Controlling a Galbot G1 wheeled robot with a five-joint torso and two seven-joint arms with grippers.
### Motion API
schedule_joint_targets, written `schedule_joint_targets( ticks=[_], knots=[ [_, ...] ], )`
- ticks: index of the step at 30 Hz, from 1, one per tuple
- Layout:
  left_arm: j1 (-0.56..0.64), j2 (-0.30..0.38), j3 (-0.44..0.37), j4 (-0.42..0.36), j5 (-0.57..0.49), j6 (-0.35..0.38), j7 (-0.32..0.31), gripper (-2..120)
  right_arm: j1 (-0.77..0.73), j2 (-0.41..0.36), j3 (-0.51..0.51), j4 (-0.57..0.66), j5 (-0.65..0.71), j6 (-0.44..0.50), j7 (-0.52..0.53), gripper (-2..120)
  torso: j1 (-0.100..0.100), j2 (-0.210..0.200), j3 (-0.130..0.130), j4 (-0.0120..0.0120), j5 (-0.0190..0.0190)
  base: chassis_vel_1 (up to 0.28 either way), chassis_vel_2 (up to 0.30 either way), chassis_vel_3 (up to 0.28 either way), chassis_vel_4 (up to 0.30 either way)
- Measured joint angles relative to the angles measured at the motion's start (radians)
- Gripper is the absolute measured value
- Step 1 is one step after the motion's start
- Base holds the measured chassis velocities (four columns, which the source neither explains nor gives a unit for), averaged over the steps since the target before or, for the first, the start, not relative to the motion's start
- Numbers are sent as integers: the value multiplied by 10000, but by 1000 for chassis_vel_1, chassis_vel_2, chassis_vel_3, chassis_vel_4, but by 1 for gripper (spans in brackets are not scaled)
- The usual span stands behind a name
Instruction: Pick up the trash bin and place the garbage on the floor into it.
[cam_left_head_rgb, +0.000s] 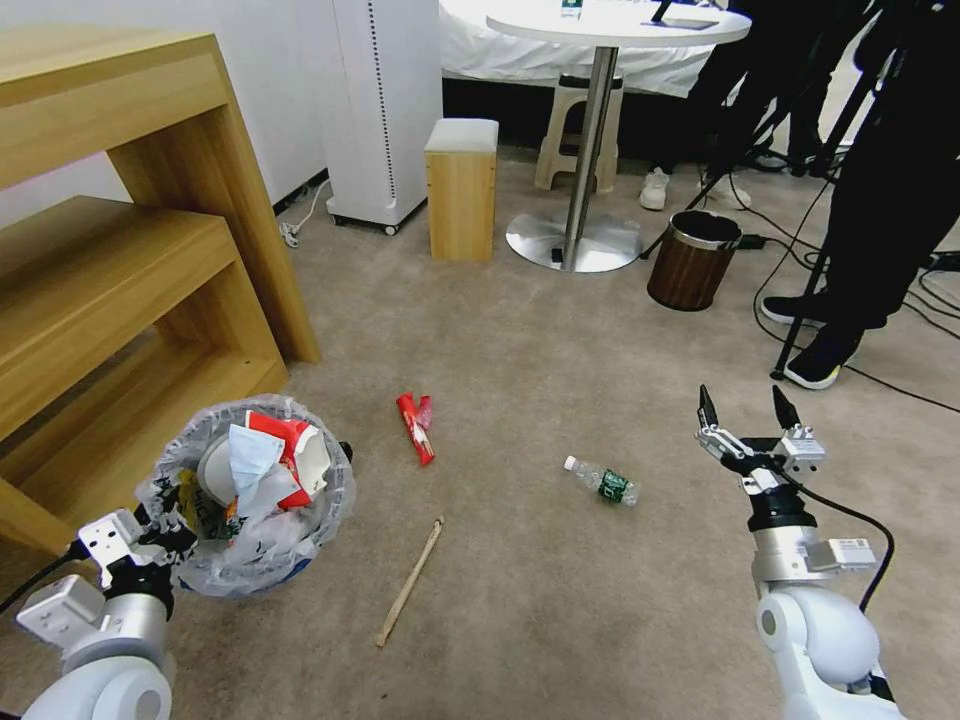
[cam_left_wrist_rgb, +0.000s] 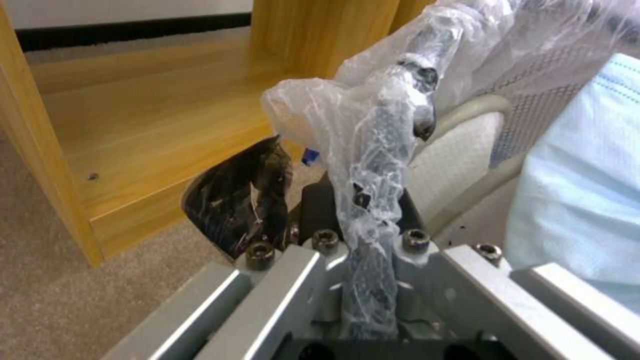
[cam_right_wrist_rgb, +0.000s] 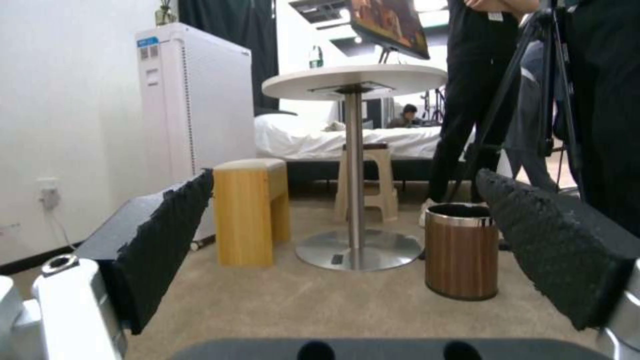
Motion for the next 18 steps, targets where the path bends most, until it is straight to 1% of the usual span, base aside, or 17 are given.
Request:
schedule_joint_targets(
  ticks=[4,13,18],
  knots=[
    [3,5,13,-6,34,0,2,1,-34,6,9,33,-61,-156,-6,100,0,0,0,0,-1,0,0,0,0],
    [23,5,15,-92,77,1,12,1,-41,-3,-30,34,-54,-165,-30,100,0,1,-1,0,0,0,0,0,0],
    [34,-2,9,-126,92,4,14,1,-78,-4,-149,53,29,-141,16,100,0,1,-1,0,0,-85,81,83,-78]
  ],
)
